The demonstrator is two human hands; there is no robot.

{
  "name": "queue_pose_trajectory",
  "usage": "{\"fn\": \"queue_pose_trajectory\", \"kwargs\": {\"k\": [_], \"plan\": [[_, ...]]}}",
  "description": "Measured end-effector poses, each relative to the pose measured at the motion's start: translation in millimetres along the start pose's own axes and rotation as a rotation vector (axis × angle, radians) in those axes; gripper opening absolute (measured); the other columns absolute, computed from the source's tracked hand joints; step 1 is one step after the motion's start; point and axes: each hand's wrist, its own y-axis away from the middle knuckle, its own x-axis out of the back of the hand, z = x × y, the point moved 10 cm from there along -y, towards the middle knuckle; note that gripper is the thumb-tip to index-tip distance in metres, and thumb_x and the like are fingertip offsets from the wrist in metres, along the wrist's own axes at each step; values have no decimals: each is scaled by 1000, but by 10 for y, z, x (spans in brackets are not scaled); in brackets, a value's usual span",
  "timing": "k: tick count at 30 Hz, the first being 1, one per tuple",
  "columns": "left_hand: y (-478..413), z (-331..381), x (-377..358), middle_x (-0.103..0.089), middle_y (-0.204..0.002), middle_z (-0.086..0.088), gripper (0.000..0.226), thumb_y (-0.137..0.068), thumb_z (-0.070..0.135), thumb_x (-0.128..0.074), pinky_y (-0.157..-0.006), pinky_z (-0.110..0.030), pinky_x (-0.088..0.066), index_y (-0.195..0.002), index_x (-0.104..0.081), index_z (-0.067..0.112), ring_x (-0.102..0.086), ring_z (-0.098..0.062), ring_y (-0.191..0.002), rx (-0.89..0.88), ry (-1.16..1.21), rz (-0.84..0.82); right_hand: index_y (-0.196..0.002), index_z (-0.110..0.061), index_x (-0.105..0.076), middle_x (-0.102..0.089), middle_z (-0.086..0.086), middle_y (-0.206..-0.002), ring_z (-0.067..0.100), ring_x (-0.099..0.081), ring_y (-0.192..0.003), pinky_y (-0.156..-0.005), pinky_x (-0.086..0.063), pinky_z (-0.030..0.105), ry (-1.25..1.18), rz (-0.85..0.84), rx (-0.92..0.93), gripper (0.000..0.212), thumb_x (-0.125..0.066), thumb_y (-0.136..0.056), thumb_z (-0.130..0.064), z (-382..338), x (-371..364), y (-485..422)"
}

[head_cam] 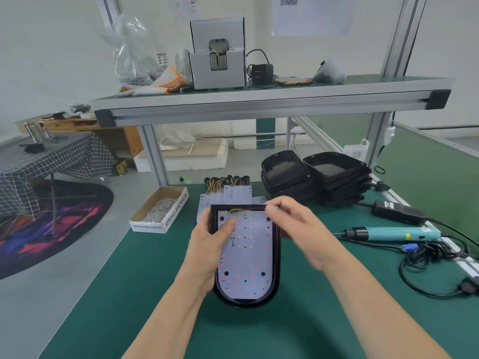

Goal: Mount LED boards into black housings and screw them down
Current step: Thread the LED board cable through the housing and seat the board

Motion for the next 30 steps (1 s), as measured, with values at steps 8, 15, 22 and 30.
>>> {"fn": "queue_pose_trajectory", "kwargs": {"k": [8, 15, 22, 30], "plan": [[0, -23, -55, -72, -116, -8, 27, -76, 21, -78, -100, -46, -52, -102, -74, 26, -68, -21, -105, 88, -17, -139, -124, -10, -68, -72, 7, -124, 18, -67, -111, -97, -52, 32, -232, -288, -123, 32, -51, -98, 1, 251, -304, 56], [-19, -4, -19, -73, -117, -10, 39, -67, 24, -82, -86, -42, -59, -106, -76, 26, -71, -24, -102, 121, 130, -165, -112, -17, -72, -73, 2, -107, 16, -67, -93, -83, -56, 29, -287, -346, -160, 28, -60, -86, -15, 329, -413, 62], [-58, -67, 50, -57, -96, -8, 21, -83, 0, -67, -84, -34, -40, -98, -62, 13, -52, -24, -94, 178, 225, -330, -82, -26, -64, -48, -6, -65, 6, -39, -54, -50, -35, 15, -168, -291, -62, 18, -59, -99, -20, 163, -331, -11], [-127, 360, 341, -70, -125, 2, 69, -77, -27, -32, -104, -37, -45, -112, -73, 17, -59, -7, -121, 36, -338, -63, -76, -25, -67, -54, -18, -55, 2, -42, -52, -59, -36, 15, 351, -74, 117, 20, -69, -93, -16, 44, -342, -26]]}}
